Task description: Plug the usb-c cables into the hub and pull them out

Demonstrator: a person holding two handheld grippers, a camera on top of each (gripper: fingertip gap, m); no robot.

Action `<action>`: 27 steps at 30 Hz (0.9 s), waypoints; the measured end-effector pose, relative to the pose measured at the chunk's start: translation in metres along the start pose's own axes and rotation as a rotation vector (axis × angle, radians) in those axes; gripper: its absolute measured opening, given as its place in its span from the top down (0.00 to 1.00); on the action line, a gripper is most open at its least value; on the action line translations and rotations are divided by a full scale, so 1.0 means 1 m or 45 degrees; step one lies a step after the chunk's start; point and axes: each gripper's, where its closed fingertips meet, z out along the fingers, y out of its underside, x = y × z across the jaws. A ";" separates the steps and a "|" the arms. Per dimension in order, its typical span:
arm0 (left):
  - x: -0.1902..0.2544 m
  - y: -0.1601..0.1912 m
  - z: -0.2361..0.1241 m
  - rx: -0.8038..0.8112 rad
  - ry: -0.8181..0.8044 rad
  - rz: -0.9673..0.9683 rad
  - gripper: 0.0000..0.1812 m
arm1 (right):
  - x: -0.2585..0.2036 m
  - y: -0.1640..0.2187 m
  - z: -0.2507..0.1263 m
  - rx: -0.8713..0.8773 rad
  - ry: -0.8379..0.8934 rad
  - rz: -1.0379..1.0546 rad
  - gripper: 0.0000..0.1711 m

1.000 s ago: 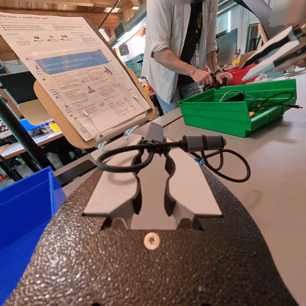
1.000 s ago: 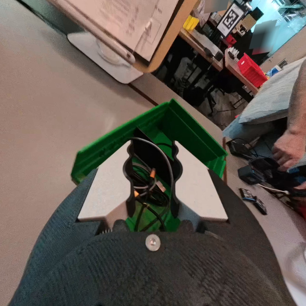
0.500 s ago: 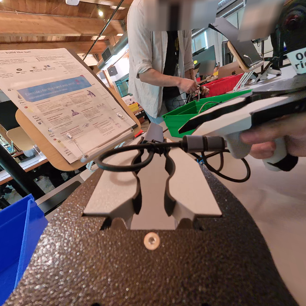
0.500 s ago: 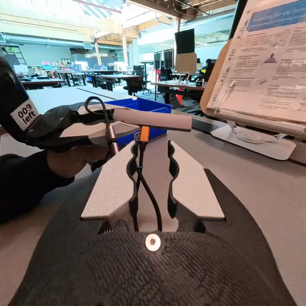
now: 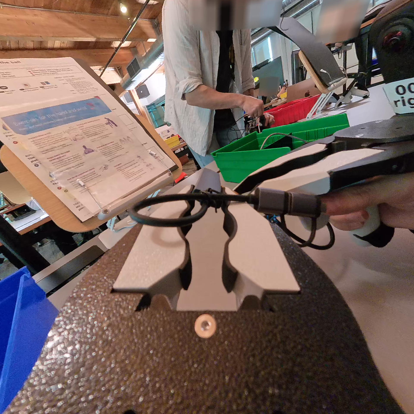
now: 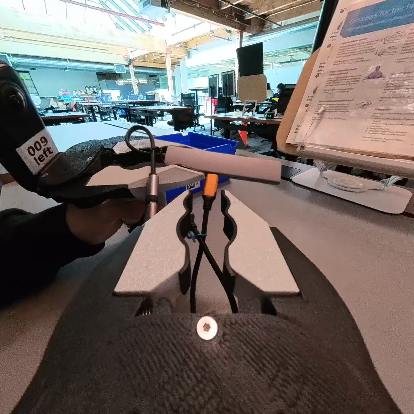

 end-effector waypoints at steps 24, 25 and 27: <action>0.014 0.007 0.009 -0.137 -0.049 0.212 0.88 | 0.011 0.008 -0.008 -0.179 0.071 -0.027 0.93; 0.016 0.007 0.010 -0.135 -0.046 0.217 0.88 | 0.012 0.008 -0.009 -0.187 0.068 -0.033 0.93; 0.020 0.006 0.011 -0.138 -0.037 0.218 0.88 | 0.012 0.008 -0.014 -0.201 0.060 -0.029 0.93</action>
